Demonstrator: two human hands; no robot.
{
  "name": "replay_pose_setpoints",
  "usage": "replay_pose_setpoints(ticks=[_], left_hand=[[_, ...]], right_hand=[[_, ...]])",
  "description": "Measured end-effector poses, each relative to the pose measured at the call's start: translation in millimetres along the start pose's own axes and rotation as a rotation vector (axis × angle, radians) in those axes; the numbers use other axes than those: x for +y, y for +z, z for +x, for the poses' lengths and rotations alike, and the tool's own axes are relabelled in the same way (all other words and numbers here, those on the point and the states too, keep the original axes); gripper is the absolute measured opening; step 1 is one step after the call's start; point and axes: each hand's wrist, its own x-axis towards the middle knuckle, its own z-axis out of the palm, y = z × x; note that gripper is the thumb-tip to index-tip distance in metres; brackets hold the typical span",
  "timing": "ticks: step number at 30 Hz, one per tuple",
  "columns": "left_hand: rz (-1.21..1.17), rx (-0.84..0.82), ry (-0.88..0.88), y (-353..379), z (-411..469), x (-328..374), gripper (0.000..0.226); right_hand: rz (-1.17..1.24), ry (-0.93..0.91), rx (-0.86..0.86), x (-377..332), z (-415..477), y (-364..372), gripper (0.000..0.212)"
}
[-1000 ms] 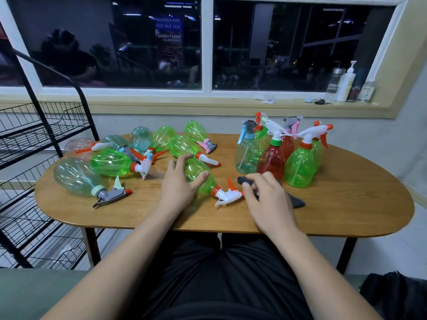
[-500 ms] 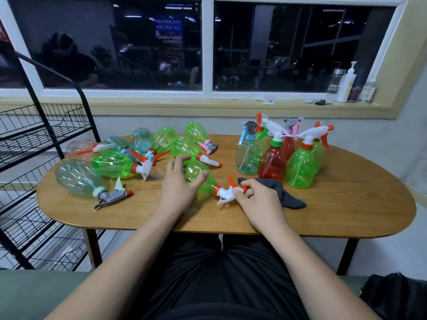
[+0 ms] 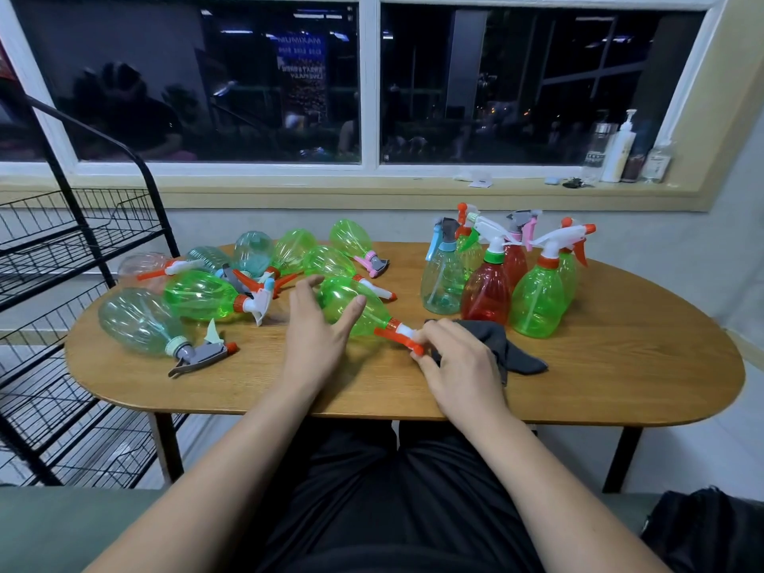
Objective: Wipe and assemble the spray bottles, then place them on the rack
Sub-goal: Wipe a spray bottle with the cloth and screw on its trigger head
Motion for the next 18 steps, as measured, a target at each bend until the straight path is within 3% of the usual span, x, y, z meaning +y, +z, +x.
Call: replay_pose_setpoints(ticks=[6,9,14,18], left_hand=[[0.067,-0.017,-0.004,1,1,-3,0.089],[0.125,-0.015,0.0,2,2,-6,0.09],[0.141,-0.023,0.002,3,2,-6,0.09],[0.138,-0.031,-0.002,2,2,-6,0.09]], right_hand=[[-0.03,-0.031,-0.233,7,-2,3,0.021],[-0.013,-0.021,-0.31,8,-1,-1,0.034],[-0.136,0.084,-0.175,12,1,-6,0.04],[-0.217,0.242,-0.28,23,3,-5,0.041]])
